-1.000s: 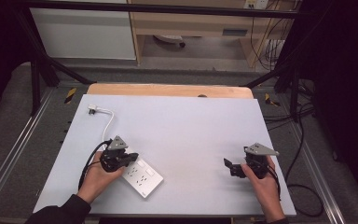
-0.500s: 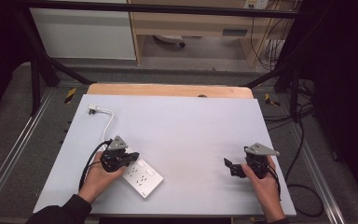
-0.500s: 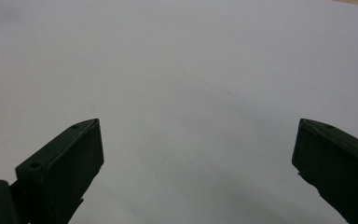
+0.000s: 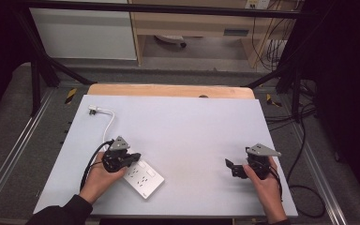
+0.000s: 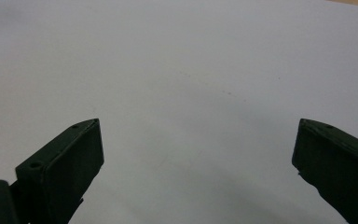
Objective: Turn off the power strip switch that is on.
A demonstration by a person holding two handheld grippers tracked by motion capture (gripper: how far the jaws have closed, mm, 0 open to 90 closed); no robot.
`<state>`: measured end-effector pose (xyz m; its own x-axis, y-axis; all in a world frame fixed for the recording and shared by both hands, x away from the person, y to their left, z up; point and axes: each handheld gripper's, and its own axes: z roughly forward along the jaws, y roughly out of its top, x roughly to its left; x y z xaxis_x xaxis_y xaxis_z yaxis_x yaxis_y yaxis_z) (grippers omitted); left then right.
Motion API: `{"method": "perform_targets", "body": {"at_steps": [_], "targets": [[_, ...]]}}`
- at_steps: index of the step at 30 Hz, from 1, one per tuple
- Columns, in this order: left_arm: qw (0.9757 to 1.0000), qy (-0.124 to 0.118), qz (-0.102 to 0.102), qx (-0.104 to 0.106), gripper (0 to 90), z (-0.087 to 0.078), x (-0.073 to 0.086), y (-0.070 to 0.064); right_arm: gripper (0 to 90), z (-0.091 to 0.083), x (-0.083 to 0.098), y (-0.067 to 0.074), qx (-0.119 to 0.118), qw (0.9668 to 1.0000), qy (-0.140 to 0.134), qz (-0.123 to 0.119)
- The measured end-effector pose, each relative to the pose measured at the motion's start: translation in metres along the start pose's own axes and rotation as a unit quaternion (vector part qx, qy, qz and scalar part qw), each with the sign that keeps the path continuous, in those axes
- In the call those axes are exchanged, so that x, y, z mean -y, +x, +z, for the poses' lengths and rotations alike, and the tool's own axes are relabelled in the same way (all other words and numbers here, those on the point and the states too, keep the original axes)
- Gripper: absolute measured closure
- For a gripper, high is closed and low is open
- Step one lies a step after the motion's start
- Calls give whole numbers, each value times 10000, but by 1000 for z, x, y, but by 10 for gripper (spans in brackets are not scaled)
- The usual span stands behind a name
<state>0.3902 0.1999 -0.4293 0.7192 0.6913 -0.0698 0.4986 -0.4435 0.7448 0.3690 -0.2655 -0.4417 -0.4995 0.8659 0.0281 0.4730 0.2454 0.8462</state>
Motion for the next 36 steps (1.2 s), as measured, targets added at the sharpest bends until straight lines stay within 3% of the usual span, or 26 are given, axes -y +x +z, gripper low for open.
{"method": "perform_targets", "body": {"at_steps": [13,21,27,36], "targets": [[9999,33,101,-58,900,1,-6,1,24,0,0,0,-11,10000,7,13],[9999,-153,37,-28,897,-1,-9,3,24,0,0,0,-16,10000,4,13],[9994,-300,-81,-157,772,-6,-13,7,24,0,0,0,0,10000,16,15],[9973,-620,-189,-359,499,-14,-20,9,25,0,0,0,11,10000,25,7]]}}
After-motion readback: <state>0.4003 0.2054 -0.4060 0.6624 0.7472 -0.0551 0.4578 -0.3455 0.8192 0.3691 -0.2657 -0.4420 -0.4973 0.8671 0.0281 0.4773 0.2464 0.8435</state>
